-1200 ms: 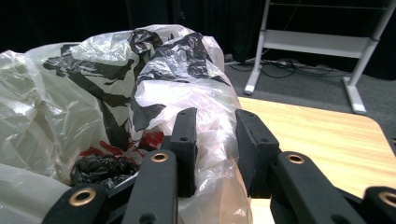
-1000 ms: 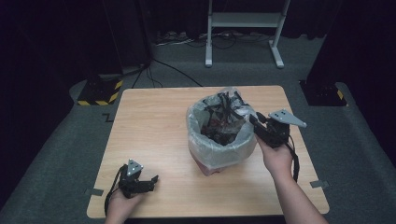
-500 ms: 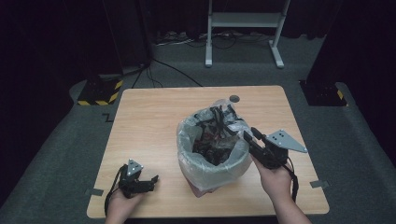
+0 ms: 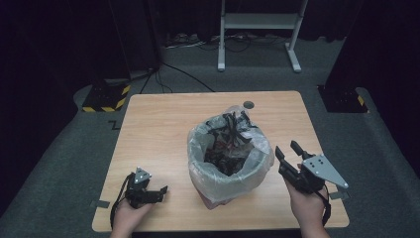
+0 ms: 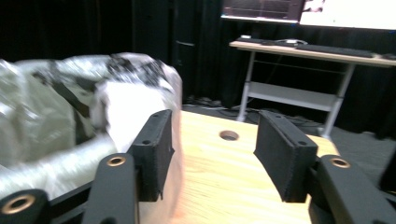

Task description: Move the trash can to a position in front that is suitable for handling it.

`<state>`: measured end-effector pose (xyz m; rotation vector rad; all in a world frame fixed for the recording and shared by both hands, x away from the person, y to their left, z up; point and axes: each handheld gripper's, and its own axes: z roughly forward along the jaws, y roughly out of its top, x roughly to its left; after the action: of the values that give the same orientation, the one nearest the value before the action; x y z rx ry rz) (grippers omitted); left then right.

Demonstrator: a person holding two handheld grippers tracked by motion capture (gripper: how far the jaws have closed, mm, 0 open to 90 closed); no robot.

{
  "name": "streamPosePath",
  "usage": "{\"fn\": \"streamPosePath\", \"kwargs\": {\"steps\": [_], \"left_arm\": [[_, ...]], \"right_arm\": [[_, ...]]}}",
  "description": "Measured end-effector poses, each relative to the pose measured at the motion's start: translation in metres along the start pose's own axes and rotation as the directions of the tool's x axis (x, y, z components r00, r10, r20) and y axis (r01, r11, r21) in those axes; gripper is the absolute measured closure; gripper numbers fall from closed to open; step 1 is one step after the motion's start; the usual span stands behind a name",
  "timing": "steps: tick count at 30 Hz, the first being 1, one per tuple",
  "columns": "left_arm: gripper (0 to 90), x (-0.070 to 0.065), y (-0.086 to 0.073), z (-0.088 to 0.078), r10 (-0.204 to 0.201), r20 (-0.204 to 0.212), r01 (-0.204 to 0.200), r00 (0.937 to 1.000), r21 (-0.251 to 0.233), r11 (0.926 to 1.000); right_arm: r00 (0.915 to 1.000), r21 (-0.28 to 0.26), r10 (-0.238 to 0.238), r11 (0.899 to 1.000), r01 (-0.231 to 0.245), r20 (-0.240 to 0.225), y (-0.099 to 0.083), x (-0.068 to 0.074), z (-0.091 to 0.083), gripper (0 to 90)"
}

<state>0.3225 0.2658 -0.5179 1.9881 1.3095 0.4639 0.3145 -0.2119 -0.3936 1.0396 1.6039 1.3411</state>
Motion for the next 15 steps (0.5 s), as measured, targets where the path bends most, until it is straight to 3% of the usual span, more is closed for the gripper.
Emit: {"fn": "streamPosePath", "kwargs": {"steps": [2,3,7,9,11,14,15], "left_arm": [[10.7,-0.004,0.013,-0.008,-0.005,0.012,0.006,0.9999,-0.080,0.9968],[11.0,-0.009,0.023,-0.013,-0.003,0.019,0.006,0.9998,-0.137,0.9906],[9.0,-0.031,0.054,-0.022,0.003,0.030,0.005,0.9995,-0.261,0.9652],[8.4,-0.044,0.070,-0.021,-0.019,0.045,0.032,0.9988,-0.293,0.9555],[7.6,-0.057,0.082,-0.015,-0.005,0.024,0.012,0.9997,-0.321,0.9471],[7.5,-0.072,0.092,-0.005,0.021,-0.002,-0.021,0.9998,-0.322,0.9464],[9.7,-0.074,0.091,-0.002,0.024,-0.003,-0.023,0.9997,-0.332,0.9431]], "right_arm": [[0.9996,0.005,-0.019,1.000,0.019,0.021,-0.007,-0.002,0.001,44.1],[0.9995,0.017,-0.019,1.000,0.019,0.027,-0.010,-0.003,0.002,43.6],[0.9993,0.061,-0.013,0.998,0.010,0.035,-0.022,-0.006,0.013,43.2],[0.9991,0.078,-0.015,0.997,0.012,0.039,-0.026,-0.005,0.020,43.2],[0.9994,0.091,-0.011,0.996,0.008,0.034,-0.028,-0.002,0.027,42.9],[0.9993,0.090,-0.028,0.996,0.026,0.025,-0.031,0.007,0.036,43.2],[0.9992,0.100,-0.033,0.995,0.031,0.021,-0.032,0.009,0.040,43.2]]}}
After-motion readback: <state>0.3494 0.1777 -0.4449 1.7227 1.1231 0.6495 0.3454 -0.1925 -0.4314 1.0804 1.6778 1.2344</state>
